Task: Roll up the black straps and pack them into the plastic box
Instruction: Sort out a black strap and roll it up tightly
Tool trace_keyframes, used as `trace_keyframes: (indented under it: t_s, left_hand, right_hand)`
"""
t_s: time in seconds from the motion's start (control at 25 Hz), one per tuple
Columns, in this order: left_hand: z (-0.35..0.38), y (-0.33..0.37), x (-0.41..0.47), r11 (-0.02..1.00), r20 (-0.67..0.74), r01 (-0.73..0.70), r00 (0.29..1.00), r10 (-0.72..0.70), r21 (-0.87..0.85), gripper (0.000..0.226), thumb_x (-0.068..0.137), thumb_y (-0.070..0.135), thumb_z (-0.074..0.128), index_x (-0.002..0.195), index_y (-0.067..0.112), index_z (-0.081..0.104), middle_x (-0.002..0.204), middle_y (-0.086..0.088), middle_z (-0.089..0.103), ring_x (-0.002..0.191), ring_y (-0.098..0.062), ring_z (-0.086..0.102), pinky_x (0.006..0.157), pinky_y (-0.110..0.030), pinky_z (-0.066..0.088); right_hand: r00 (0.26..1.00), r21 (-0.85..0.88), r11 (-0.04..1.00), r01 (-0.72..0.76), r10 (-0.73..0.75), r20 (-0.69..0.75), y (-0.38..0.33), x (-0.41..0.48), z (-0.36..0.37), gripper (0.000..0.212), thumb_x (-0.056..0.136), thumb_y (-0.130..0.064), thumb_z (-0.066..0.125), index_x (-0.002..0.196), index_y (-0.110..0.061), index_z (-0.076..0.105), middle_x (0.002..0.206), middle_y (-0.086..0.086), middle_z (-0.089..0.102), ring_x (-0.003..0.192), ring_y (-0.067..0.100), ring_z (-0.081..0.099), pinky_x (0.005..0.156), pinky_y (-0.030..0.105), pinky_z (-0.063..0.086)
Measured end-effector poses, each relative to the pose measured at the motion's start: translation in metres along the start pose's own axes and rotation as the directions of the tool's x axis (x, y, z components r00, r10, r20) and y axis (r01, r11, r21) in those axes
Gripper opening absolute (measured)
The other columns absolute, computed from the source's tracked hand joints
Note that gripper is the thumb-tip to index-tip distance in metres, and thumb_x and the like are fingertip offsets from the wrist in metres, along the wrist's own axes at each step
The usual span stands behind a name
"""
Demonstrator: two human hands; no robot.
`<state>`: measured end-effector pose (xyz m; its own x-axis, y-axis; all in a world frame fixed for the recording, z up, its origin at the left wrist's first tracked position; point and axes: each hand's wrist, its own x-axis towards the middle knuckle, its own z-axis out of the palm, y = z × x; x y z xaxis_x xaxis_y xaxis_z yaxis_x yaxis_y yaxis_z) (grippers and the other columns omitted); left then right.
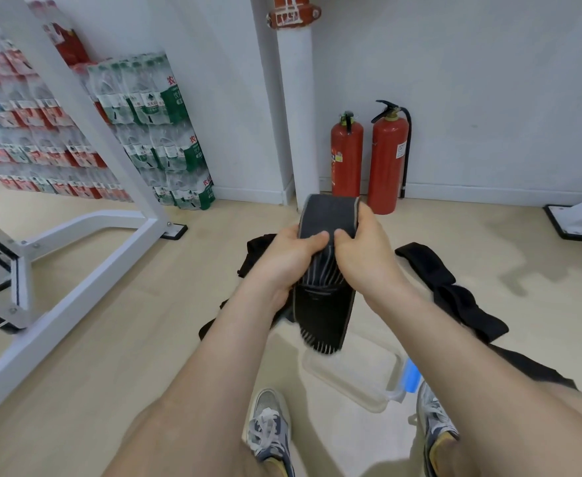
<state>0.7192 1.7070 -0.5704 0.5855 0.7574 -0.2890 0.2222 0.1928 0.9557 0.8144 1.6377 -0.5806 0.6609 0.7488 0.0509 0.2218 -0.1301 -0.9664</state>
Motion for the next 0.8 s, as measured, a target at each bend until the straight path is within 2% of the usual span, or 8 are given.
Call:
trace_keyframes:
  t_s: [0.12,0.16,0.24,0.32,0.44,0.52,0.68,0.8]
  left_hand:
    - [0.0,-0.003,0.004,0.996,-0.093,-0.082,0.993,0.077,-0.047,0.015,0.1,0.02,0.057,0.113,0.014,0.06,0.1,-0.008,0.074,0.089,-0.022,0.073,0.078,-0.038,0.059]
    - [0.0,-0.004,0.005,0.992,-0.137,-0.112,0.985,0.102,-0.063,0.016,0.101,0.02,0.054,0.115,0.013,0.059,0.105,-0.01,0.072,0.093,-0.024,0.072,0.081,-0.041,0.059]
    - [0.002,-0.001,0.005,0.987,-0.194,-0.129,0.975,0.109,-0.092,0.02,0.104,0.021,0.048,0.121,0.013,0.055,0.111,-0.013,0.07,0.095,-0.027,0.071,0.078,-0.041,0.06]
    - [-0.002,0.005,0.001,0.983,-0.136,-0.114,0.986,0.095,-0.142,0.021,0.103,0.015,0.047,0.123,0.013,0.054,0.11,-0.014,0.07,0.094,-0.027,0.071,0.073,-0.039,0.059]
    - [-0.013,0.012,-0.008,0.986,0.107,-0.088,0.989,0.104,-0.142,0.031,0.095,0.0,0.056,0.124,0.012,0.057,0.105,-0.011,0.072,0.092,-0.026,0.072,0.073,-0.038,0.059]
    - [-0.014,0.012,-0.009,0.988,0.066,-0.114,0.99,0.121,-0.102,0.033,0.091,-0.004,0.062,0.12,0.011,0.059,0.097,-0.008,0.074,0.085,-0.024,0.074,0.068,-0.035,0.058]
    - [-0.009,0.013,-0.01,0.972,-0.105,-0.178,0.981,0.163,-0.15,0.024,0.089,-0.007,0.063,0.105,0.01,0.065,0.089,-0.008,0.075,0.08,-0.024,0.073,0.066,-0.035,0.058]
    - [-0.007,0.011,-0.009,0.964,-0.153,-0.166,0.979,0.136,-0.206,0.024,0.089,-0.011,0.055,0.095,0.009,0.066,0.083,-0.008,0.074,0.076,-0.025,0.072,0.066,-0.035,0.059]
  right_hand:
    - [0.995,-0.011,0.999,0.04,-0.039,0.087,-0.005,0.0,-0.009,0.074,0.092,-0.016,0.061,0.152,-0.027,0.019,0.126,0.004,0.06,0.108,0.021,0.064,0.091,0.037,0.056]
    - [0.983,-0.016,0.998,0.056,-0.053,0.174,-0.009,0.0,-0.014,0.074,0.091,-0.014,0.064,0.15,-0.032,0.023,0.122,0.003,0.062,0.1,0.018,0.067,0.084,0.033,0.058]
    - [0.938,0.026,0.999,0.041,-0.048,0.343,-0.016,-0.003,-0.027,0.05,0.091,-0.004,0.064,0.134,-0.027,0.05,0.107,0.007,0.069,0.082,0.015,0.071,0.064,0.024,0.058]
    - [0.925,0.097,0.995,-0.02,-0.018,0.379,-0.018,-0.002,-0.033,0.027,0.093,0.001,0.061,0.108,-0.019,0.067,0.093,0.009,0.072,0.071,0.014,0.071,0.053,0.022,0.054]
    - [0.957,0.145,0.988,-0.053,0.009,0.29,-0.018,0.001,-0.036,0.023,0.095,0.0,0.058,0.094,-0.019,0.071,0.088,0.007,0.071,0.067,0.014,0.07,0.049,0.022,0.051]
    - [0.94,0.198,0.973,-0.118,0.045,0.34,-0.019,0.002,-0.041,0.021,0.099,-0.005,0.053,0.101,-0.017,0.07,0.09,0.006,0.068,0.059,0.009,0.066,0.041,0.019,0.043]
    - [0.759,0.416,0.809,-0.415,0.056,0.649,-0.021,-0.001,-0.051,0.028,0.093,-0.016,0.06,0.12,-0.014,0.067,0.116,0.007,0.067,0.096,0.023,0.071,0.056,0.027,0.058]
    - [0.816,0.413,0.841,-0.35,0.057,0.575,-0.016,-0.001,-0.037,0.022,0.09,0.003,0.06,0.104,-0.009,0.073,0.11,0.012,0.07,0.098,0.023,0.071,0.068,0.031,0.062]
